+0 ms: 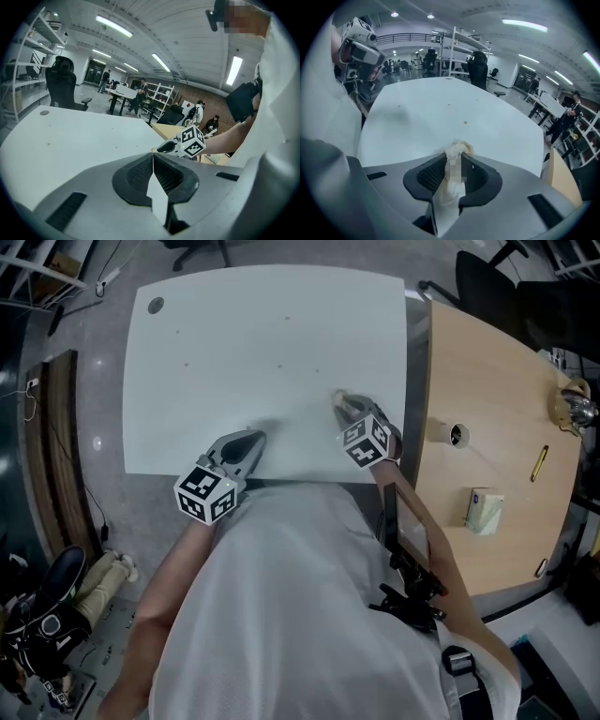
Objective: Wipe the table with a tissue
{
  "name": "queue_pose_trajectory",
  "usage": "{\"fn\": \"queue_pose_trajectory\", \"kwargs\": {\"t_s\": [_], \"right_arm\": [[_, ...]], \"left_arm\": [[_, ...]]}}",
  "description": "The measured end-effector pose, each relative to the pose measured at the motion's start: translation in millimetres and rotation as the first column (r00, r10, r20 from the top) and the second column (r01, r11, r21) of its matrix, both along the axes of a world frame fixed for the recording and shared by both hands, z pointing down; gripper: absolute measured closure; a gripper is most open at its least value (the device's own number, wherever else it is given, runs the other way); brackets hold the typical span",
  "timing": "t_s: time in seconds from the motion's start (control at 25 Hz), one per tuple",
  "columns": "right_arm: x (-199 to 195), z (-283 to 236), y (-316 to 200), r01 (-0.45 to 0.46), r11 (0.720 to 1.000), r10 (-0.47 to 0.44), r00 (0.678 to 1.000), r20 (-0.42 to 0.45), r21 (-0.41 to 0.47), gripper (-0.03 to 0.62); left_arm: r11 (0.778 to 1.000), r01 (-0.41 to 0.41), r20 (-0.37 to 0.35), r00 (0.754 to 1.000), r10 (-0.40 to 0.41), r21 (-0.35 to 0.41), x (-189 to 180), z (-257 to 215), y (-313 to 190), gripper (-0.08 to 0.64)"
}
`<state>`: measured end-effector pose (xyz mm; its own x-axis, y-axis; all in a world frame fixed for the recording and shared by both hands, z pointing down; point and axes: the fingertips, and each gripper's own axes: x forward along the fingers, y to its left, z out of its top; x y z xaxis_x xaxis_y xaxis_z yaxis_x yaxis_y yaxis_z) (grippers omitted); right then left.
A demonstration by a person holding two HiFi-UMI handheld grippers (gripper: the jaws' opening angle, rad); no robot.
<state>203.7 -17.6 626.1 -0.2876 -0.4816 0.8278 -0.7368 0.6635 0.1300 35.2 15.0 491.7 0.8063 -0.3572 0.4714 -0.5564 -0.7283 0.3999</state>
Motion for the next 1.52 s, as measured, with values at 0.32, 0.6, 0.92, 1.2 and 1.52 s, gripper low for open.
{"fn": "queue_pose_trajectory", "kwargs": {"t_s": [0.32, 0.6, 0.92, 1.2, 1.52], "right_arm": [[26, -16, -7, -0.149, 0.989, 0.146, 0.983, 0.109, 0.020, 0.495], [24, -18, -33, -0.216, 0.976, 0.213, 0.971, 0.106, 0.023, 0.494], [6, -6, -65, -0.159, 0.987, 0.159, 0.986, 0.052, -0.001, 0.494], [23, -1, -90, -0.147, 0.989, 0.147, 0.987, -0.064, 0.011, 0.495], [11, -3, -92, -0.158, 0.986, 0.161, 0.982, -0.093, 0.047, 0.497]], "left_arm": [[1.000, -0.014, -0.031, 0.999, 0.014, 0.009, -11, -1, -12, 0.552], [1.000, 0.009, -0.038, 0.999, -0.009, -0.002, -41, 2, -19, 0.552], [0.999, 0.032, -0.040, 0.999, -0.033, -0.026, -54, 7, -23, 0.552], [0.998, 0.057, -0.031, 0.998, -0.059, -0.039, -67, 10, -26, 0.552], [0.997, 0.067, -0.034, 0.997, -0.069, -0.047, -70, 8, -34, 0.552]]}}
